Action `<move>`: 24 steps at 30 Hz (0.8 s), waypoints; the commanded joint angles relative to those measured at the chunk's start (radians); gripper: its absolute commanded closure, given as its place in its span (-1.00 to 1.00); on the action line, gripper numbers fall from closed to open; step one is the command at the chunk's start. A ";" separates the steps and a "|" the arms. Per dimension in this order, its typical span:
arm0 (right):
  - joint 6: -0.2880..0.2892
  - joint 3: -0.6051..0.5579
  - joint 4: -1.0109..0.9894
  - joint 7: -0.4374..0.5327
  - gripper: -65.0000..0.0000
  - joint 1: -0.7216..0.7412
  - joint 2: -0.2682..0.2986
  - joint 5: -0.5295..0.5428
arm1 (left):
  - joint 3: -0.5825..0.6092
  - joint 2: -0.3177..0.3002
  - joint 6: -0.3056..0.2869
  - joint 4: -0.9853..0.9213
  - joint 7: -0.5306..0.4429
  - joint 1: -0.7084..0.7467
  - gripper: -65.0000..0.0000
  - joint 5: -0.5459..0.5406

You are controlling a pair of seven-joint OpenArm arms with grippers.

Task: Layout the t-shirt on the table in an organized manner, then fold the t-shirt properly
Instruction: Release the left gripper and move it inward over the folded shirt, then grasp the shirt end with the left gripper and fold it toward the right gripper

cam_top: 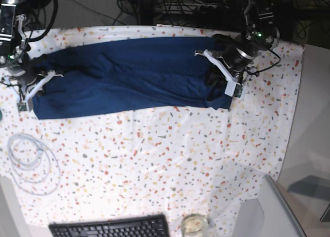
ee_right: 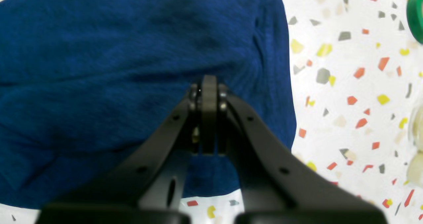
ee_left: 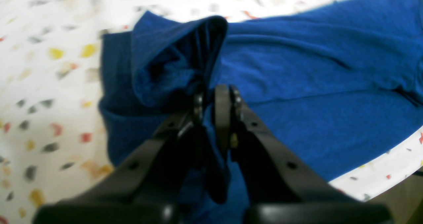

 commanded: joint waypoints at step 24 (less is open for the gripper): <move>0.003 0.006 0.016 0.020 1.00 0.014 0.012 0.006 | 0.250 0.120 0.123 -0.096 -0.018 -0.095 1.00 0.064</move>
